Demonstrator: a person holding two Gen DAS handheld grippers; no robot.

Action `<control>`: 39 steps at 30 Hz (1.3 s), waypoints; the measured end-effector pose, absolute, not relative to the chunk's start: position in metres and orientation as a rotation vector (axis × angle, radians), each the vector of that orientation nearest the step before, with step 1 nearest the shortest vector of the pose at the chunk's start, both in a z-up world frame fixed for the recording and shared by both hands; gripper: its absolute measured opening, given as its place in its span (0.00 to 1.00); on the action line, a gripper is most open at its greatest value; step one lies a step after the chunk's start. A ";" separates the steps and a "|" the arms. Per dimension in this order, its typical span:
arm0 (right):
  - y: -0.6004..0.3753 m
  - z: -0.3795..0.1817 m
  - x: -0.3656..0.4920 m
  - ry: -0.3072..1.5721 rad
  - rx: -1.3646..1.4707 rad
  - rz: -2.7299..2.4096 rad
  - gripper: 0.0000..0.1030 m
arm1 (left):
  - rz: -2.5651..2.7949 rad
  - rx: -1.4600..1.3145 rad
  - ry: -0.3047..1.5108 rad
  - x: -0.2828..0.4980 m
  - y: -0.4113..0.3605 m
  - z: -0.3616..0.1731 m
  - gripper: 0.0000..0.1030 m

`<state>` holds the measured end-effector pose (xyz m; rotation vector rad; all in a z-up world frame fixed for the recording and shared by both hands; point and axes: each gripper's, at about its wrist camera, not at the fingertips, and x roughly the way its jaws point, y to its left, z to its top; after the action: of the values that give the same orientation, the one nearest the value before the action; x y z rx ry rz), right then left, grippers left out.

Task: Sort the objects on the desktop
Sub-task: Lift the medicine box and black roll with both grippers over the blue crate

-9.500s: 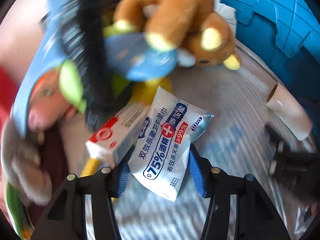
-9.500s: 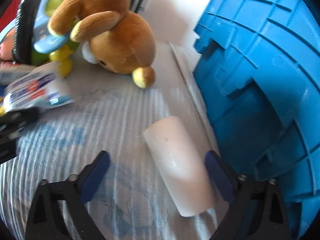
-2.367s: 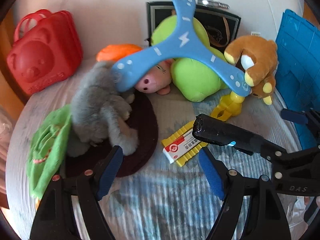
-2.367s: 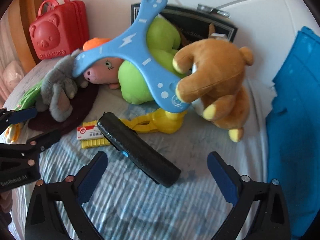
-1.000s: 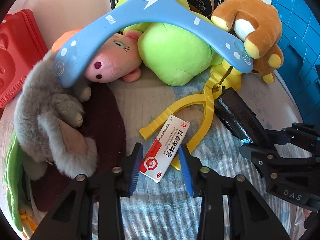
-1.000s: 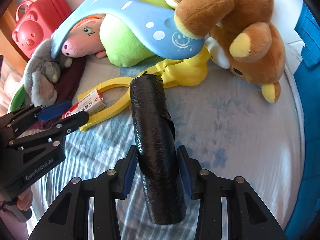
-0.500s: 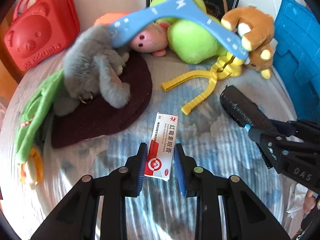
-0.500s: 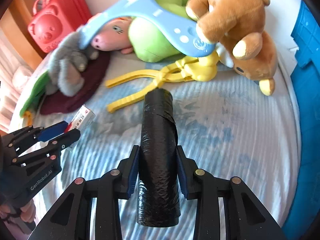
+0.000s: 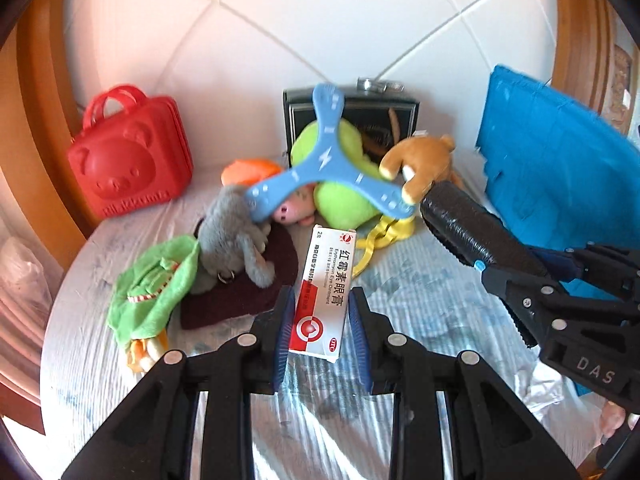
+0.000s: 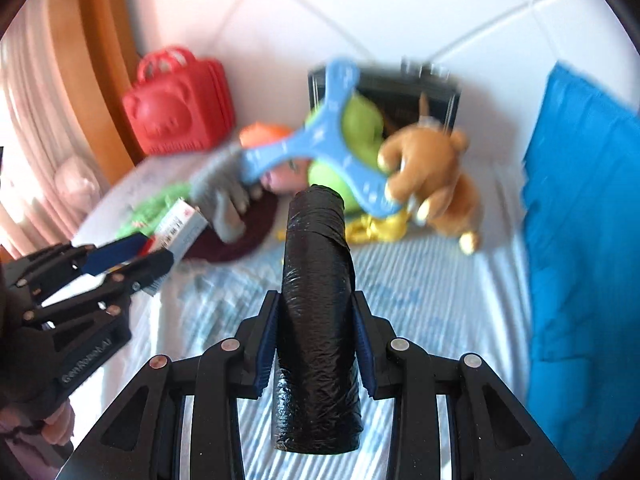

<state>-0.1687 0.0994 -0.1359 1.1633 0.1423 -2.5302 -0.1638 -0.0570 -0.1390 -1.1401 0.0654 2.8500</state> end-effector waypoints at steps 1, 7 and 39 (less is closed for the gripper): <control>0.104 -0.122 -0.159 0.144 1.128 -2.548 0.33 | 2.859 -1.109 0.072 -0.156 -0.054 -0.130 0.26; 0.127 -0.062 -0.109 0.138 0.909 -2.676 0.33 | 2.886 -0.940 0.100 -0.119 -0.024 -0.090 0.26; 0.471 -0.004 -0.005 -0.049 0.723 -3.223 0.33 | 2.608 -0.715 0.258 -0.052 0.334 0.000 0.26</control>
<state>-0.0049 0.4713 -0.0040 0.7229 -0.0485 -3.2231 -0.0523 0.3336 -0.0002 -0.7147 0.2575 2.6075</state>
